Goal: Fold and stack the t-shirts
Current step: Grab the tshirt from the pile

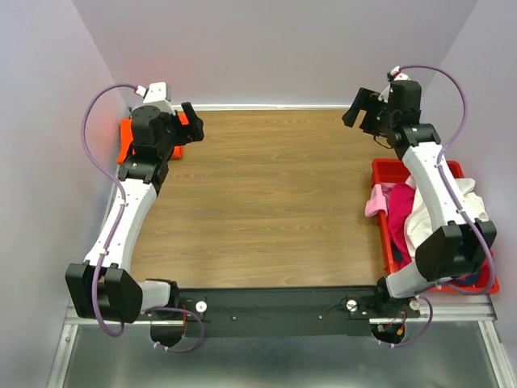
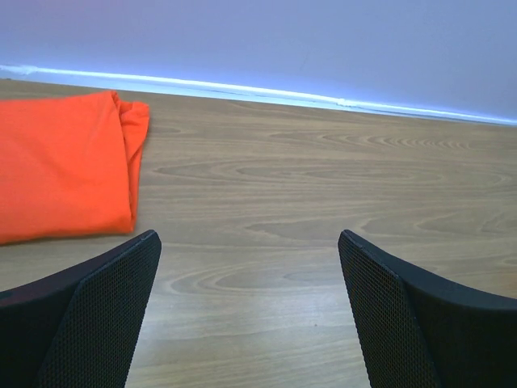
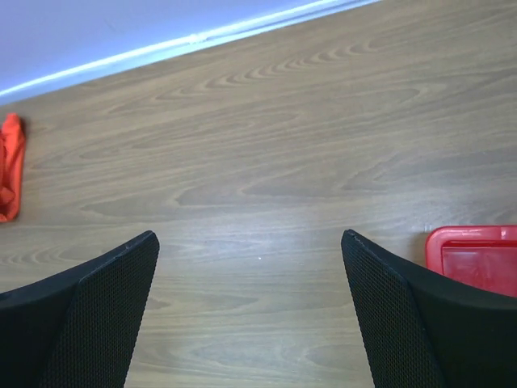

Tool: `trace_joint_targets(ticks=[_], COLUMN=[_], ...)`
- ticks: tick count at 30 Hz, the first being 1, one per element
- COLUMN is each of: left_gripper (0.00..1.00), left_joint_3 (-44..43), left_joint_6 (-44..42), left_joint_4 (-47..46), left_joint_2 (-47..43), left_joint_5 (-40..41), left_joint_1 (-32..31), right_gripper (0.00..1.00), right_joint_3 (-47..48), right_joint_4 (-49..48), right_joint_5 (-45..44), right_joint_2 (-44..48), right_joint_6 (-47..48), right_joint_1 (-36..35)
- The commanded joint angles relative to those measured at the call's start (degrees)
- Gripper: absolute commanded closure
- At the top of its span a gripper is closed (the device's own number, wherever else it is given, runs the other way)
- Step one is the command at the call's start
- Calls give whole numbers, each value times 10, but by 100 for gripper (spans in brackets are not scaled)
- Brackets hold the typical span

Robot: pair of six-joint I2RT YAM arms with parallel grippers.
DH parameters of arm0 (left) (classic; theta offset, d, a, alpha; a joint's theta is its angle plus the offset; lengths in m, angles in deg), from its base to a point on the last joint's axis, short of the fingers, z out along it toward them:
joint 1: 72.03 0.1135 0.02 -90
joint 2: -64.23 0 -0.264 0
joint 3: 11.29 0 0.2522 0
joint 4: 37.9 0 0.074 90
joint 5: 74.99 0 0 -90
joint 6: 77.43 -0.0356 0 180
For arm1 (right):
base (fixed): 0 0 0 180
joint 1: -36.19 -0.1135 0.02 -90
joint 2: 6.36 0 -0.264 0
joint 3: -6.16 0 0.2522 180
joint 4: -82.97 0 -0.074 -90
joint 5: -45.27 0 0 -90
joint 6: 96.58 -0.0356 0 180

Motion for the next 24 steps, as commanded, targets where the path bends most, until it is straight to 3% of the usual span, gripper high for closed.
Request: trace_joint_targets(ticks=[1, 7, 14, 18, 24], left_gripper=[2, 2, 2, 2, 2], left_joint_3=[-20, -17, 3, 20, 45], left_joint_6=[8, 3, -19, -32, -41], left_joint_4=[-15, -19, -30, -29, -26], left_joint_2=[6, 0, -14, -21, -34], left_joint_5=[5, 6, -5, -12, -15], left_joint_1=[3, 3, 3, 3, 3], right_gripper=[0, 0, 0, 0, 0], right_joint_3=[-24, -99, -161, -168, -154], right_joint_4=[-51, -141, -144, -47, 169], right_joint_5=[-23, -28, -112, -209, -481], right_joint_2=[49, 131, 178, 186, 193], right_joint_6=[-10, -35, -76, -144, -270], right_joint_1=[-2, -2, -1, -1, 5])
